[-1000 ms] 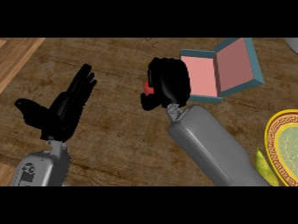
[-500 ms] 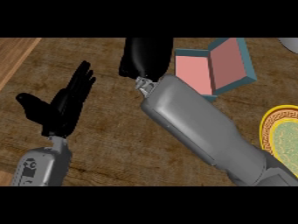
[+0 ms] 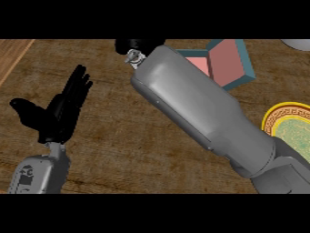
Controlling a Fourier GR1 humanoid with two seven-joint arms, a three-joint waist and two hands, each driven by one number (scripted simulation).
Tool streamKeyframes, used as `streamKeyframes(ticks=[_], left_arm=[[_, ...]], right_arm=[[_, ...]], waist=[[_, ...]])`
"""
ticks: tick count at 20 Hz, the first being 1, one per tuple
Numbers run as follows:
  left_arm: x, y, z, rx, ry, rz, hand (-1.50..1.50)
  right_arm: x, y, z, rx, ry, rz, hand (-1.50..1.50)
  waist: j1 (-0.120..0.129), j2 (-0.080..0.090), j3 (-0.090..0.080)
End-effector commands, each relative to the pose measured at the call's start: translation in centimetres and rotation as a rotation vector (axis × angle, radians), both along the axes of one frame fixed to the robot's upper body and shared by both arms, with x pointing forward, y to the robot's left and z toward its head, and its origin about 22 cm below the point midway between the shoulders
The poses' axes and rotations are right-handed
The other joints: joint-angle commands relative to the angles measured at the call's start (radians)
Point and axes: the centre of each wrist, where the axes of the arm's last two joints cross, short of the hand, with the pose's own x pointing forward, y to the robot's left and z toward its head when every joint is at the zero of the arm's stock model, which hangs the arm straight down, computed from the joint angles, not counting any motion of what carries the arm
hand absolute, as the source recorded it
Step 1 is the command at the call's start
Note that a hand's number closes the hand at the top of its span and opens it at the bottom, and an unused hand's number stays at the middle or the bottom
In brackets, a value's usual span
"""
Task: Pick the bell pepper from the plate and place it in the cardboard box
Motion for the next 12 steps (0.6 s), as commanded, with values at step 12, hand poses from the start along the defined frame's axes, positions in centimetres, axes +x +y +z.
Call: streamKeyframes(ticks=[12], left_arm=[[-0.4, 2.1, 1.4, -0.004, -0.011, 0.081, 0.00]], right_arm=[[5.3, -2.8, -4.9, -0.070, 0.048, -0.251, 1.50]], waist=[[-0.080, 0.001, 0.004]])
